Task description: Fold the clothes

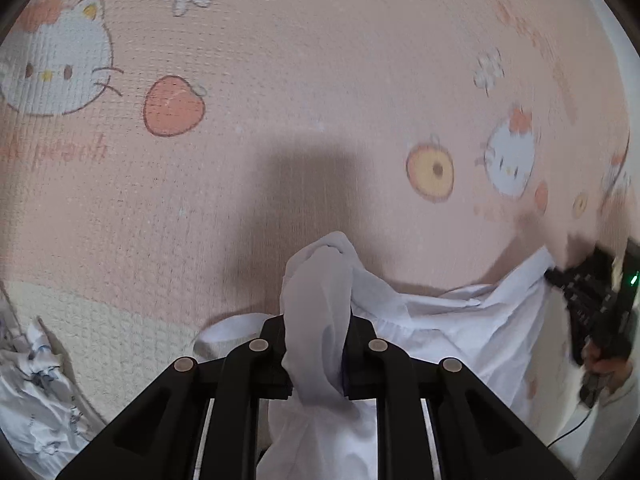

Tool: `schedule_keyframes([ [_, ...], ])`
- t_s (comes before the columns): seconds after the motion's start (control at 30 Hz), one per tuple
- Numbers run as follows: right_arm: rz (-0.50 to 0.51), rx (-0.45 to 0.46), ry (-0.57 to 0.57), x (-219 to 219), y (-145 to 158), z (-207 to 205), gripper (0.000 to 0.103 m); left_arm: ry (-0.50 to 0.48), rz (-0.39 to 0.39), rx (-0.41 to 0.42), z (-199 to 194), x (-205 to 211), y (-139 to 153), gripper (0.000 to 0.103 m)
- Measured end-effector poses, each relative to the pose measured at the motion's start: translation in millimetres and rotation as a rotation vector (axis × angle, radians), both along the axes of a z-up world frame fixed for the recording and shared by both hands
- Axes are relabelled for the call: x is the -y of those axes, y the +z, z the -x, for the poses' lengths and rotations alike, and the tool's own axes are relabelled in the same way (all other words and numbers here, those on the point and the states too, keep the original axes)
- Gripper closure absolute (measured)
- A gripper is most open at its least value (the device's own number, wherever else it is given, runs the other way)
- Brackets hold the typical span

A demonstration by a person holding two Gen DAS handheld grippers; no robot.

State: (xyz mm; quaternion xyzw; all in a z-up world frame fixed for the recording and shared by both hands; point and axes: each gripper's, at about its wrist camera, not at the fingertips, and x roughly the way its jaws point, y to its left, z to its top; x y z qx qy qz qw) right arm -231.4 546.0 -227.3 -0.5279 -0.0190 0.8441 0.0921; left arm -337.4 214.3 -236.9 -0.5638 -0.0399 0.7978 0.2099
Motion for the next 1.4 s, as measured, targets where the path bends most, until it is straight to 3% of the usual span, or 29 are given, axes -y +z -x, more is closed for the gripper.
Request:
schedule_keyframes([
  [0.37,-0.059,-0.023,-0.032,-21,9,35,0.099,0.072,-0.046,-0.058,30,-2,17,0.092],
  [0.67,-0.07,-0.053,-0.067,-40,21,53,0.099,0.174,-0.119,-0.058,59,-5,18,0.097],
  [0.8,-0.067,0.005,-0.041,-42,16,60,0.099,0.202,-0.184,-0.043,64,-2,17,0.097],
  [0.9,-0.085,0.036,-0.02,-38,9,62,0.091,0.224,-0.201,0.01,70,0,12,0.095],
  [0.93,-0.075,0.036,-0.022,-37,8,60,0.075,0.223,-0.208,0.034,72,1,10,0.094],
  [0.97,-0.065,0.035,-0.023,-36,7,58,0.052,0.224,-0.215,0.058,74,2,7,0.09],
  [1.0,-0.055,0.035,-0.025,-35,6,57,0.043,0.227,-0.227,0.076,76,3,4,0.081],
  [1.03,-0.041,0.03,-0.041,-36,5,55,0.039,0.234,-0.246,0.086,76,6,2,0.074],
  [1.1,-0.003,0.019,-0.06,-39,3,53,0.039,0.272,-0.266,0.092,74,12,-1,0.034],
  [1.23,0.103,0.022,-0.108,-52,-1,51,0.039,0.347,-0.312,0.128,77,20,-14,0.031],
  [1.4,0.196,0.048,-0.149,-66,-10,51,0.039,0.277,-0.202,0.152,84,2,-28,0.031],
])
